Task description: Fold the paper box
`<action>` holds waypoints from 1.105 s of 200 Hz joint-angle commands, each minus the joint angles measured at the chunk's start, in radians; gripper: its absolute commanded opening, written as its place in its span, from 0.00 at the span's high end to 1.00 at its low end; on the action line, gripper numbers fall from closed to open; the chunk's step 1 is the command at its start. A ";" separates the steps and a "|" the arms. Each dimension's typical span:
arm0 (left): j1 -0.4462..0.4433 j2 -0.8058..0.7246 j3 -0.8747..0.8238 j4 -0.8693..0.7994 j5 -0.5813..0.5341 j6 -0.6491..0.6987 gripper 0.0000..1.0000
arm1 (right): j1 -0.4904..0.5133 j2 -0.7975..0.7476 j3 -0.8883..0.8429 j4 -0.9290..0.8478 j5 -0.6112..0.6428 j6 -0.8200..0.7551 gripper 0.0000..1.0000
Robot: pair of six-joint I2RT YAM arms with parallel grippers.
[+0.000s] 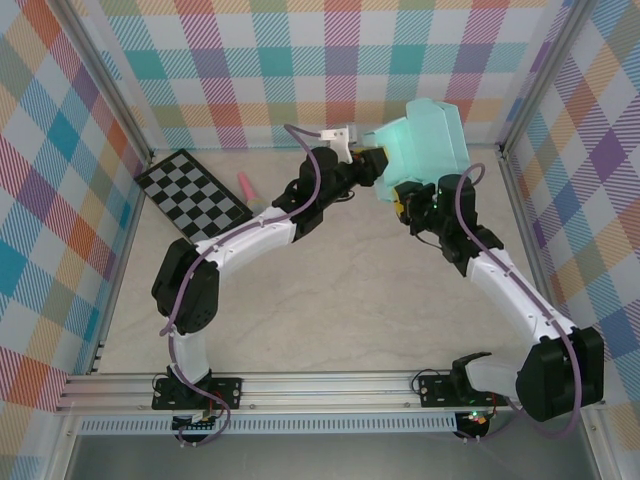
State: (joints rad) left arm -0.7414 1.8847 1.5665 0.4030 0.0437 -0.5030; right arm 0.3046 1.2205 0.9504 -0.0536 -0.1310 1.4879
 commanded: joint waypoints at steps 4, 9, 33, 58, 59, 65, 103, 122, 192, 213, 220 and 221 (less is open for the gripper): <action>-0.031 -0.046 0.000 0.020 0.055 0.092 0.65 | 0.006 0.027 0.057 -0.073 -0.017 -0.036 0.73; -0.032 -0.045 0.000 0.021 0.060 0.095 0.65 | 0.006 0.033 0.059 -0.072 -0.023 -0.037 0.73; -0.047 -0.045 0.000 0.026 0.080 0.108 0.65 | 0.008 0.064 0.080 -0.101 -0.022 -0.048 0.74; -0.062 -0.048 -0.004 0.015 0.094 0.128 0.65 | 0.011 0.096 0.120 -0.150 -0.013 -0.077 0.75; -0.062 -0.048 -0.004 0.016 0.094 0.130 0.65 | 0.011 0.096 0.123 -0.152 -0.012 -0.078 0.75; -0.065 -0.050 -0.007 0.013 0.096 0.134 0.65 | 0.012 0.101 0.123 -0.152 -0.008 -0.079 0.75; -0.069 -0.050 -0.006 0.001 0.095 0.123 0.66 | 0.017 0.130 0.125 -0.148 0.003 -0.073 0.75; -0.079 -0.047 -0.001 -0.017 0.071 0.114 0.67 | 0.021 0.143 0.124 -0.142 0.014 -0.067 0.76; -0.095 -0.039 -0.001 -0.082 -0.063 0.109 0.68 | 0.029 0.152 0.114 -0.166 0.044 -0.083 1.00; -0.095 -0.036 -0.012 -0.054 -0.035 0.110 0.68 | 0.030 0.162 0.110 -0.162 0.028 -0.081 0.72; -0.095 -0.036 -0.015 -0.046 -0.025 0.108 0.68 | 0.030 0.165 0.110 -0.160 0.023 -0.080 0.72; -0.095 -0.035 -0.015 -0.045 -0.023 0.108 0.68 | 0.030 0.166 0.110 -0.160 0.023 -0.080 0.72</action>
State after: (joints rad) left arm -0.7715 1.8763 1.5600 0.3168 -0.0956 -0.4294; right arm 0.3214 1.3518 1.0565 -0.1867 -0.1123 1.4761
